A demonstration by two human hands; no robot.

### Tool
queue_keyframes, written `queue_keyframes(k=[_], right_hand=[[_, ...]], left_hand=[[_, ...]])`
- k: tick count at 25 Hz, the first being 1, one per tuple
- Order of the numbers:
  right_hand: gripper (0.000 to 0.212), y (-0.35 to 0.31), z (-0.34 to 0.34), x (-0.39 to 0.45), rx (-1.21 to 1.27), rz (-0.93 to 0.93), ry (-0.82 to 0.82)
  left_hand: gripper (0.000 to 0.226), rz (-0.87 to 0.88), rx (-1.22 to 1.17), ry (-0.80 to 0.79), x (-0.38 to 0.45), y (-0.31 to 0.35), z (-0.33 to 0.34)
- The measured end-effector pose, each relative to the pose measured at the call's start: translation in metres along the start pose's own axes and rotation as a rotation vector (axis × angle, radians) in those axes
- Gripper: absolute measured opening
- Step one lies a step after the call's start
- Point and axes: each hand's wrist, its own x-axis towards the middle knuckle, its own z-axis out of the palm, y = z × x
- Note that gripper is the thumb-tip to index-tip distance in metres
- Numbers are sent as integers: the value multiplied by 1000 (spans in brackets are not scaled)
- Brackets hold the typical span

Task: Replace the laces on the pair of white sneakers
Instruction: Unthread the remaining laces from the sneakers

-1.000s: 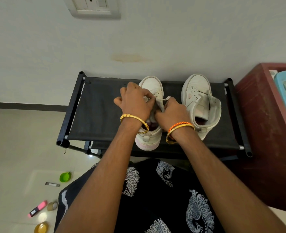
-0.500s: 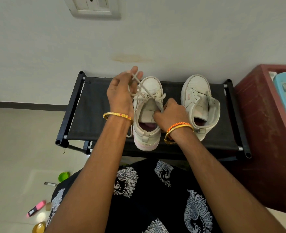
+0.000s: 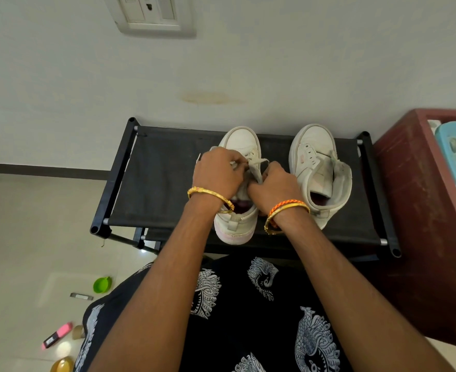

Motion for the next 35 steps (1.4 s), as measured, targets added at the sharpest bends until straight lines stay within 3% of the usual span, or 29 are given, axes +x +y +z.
queue_keyframes(k=[3, 5, 9, 13, 18, 22, 23, 24, 25, 26, 28, 29, 32, 35], right_hand=[[30, -1, -1, 0, 13, -7, -18], [24, -1, -2, 0, 14, -6, -33], [25, 0, -3, 0, 9, 10, -48], [30, -1, -3, -1, 2, 15, -44], [31, -3, -5, -2, -24, 24, -45], [34, -2, -5, -1, -18, 29, -33], [36, -2, -4, -2, -20, 24, -26], [39, -2, -4, -2, -23, 15, -17], [44, -3, -3, -2, -32, -1, -2], [48, -4, -2, -2, -52, -34, 19], [56, -6, -2, -1, -93, -149, 49], [60, -6, -2, 1, -99, -210, 44], [60, -4, -4, 6, -90, -313, -38], [50, -3, -1, 7, -142, -349, -40]], left_hand=[[16, -64, -171, 33, 0, -2, -1], [9, -166, -420, 65, 1, -1, -5], [20, -399, -968, 152, 4, -5, -21], [21, -402, -1149, 102, 6, -7, -22], [26, -506, -1563, 29, 9, 1, -20], [29, -616, -1789, 233, 12, -6, -29], [22, -635, -1688, 306, 11, -9, -31], [8, -638, -1438, 351, 10, -12, -33], [21, -618, -1073, 341, 7, -16, -32], [49, -572, -722, 278, 4, -22, -28], [80, -452, -292, 113, -1, -24, -19], [77, -402, -238, 20, -4, -22, -19], [44, -362, -453, -239, -12, -22, -22], [42, -351, -393, -254, -19, -27, -19]])
